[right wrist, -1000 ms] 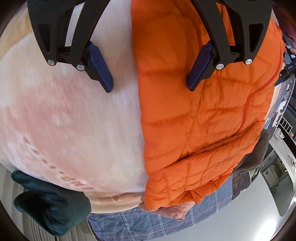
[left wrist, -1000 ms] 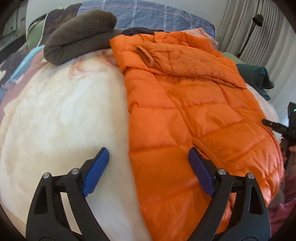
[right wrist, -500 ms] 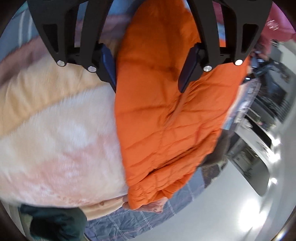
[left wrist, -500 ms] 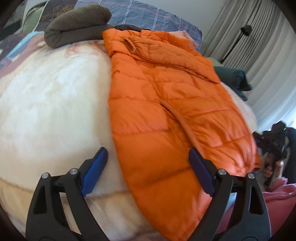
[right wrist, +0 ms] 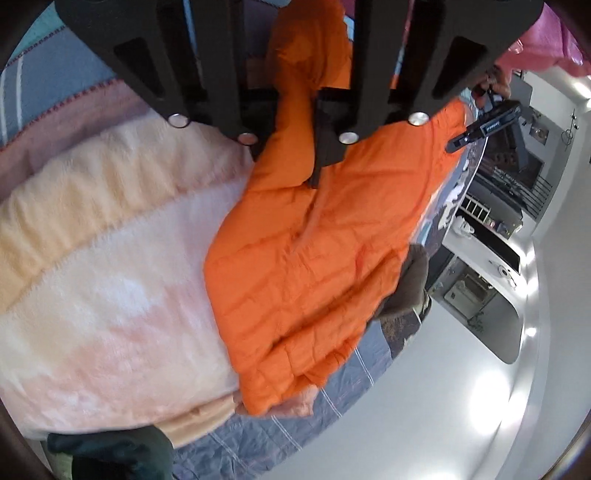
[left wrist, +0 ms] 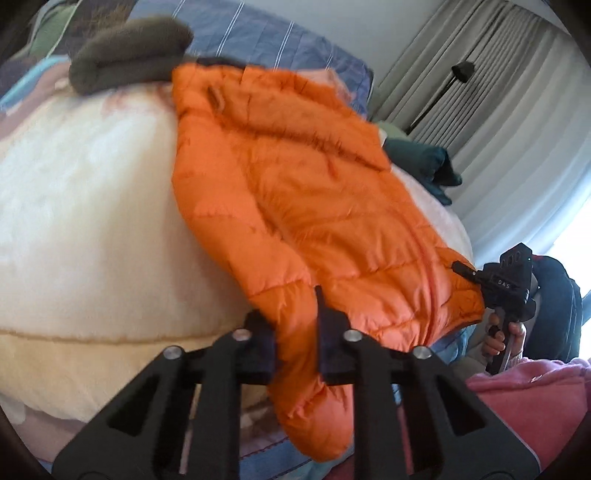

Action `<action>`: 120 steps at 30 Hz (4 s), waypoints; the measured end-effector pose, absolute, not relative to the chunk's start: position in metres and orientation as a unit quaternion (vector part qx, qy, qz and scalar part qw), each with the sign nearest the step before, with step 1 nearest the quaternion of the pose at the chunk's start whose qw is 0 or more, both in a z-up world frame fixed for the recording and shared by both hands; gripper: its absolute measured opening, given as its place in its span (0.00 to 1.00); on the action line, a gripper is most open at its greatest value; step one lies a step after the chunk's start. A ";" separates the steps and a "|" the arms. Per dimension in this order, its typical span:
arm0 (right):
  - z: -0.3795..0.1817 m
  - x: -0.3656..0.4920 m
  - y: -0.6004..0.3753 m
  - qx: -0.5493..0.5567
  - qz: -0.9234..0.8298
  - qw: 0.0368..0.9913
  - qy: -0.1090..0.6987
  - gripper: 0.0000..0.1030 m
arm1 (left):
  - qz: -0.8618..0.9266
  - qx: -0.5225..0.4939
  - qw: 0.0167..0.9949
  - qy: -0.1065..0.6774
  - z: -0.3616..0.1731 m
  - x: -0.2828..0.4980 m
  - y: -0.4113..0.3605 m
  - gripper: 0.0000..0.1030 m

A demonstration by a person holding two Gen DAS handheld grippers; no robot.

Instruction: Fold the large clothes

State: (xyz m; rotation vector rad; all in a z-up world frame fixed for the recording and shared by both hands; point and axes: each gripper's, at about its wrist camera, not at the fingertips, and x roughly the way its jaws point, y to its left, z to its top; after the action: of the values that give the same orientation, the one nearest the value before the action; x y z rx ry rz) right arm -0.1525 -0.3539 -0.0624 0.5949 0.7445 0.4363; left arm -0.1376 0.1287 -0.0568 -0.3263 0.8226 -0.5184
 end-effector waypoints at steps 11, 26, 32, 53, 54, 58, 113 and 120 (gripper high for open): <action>0.004 -0.167 -0.364 0.280 0.232 0.902 0.231 0.06 | -0.245 -0.133 0.914 0.293 0.010 -0.161 0.137 0.09; 0.057 -0.188 -0.361 0.197 0.204 0.946 0.159 0.06 | -0.220 -0.091 0.951 0.198 0.074 -0.177 0.146 0.12; 0.039 -0.153 -0.356 0.192 0.178 0.944 0.199 0.07 | -0.193 -0.082 0.950 0.231 0.053 -0.149 0.141 0.15; 0.008 -0.032 -0.341 0.180 0.137 0.938 0.263 0.09 | -0.171 -0.071 0.947 0.263 0.037 -0.049 0.129 0.15; 0.002 -0.023 -0.339 0.177 0.132 0.937 0.272 0.09 | -0.165 -0.070 0.946 0.271 0.032 -0.040 0.128 0.15; -0.016 -0.003 -0.336 0.175 0.119 0.930 0.301 0.09 | -0.144 -0.060 0.940 0.302 0.011 -0.013 0.124 0.15; -0.001 0.047 -0.325 0.033 0.084 0.945 0.315 0.81 | -0.119 0.078 0.950 0.278 0.016 0.039 0.095 0.86; -0.005 0.095 -0.326 0.064 0.135 0.924 0.352 0.81 | -0.161 -0.017 0.925 0.343 -0.005 0.091 0.113 0.74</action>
State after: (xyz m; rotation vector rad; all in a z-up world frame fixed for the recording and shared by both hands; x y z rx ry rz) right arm 0.0948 -0.3263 -0.0046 0.1308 0.7217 0.2778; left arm 0.0910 0.1127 -0.0049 -0.0339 0.7045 -0.3312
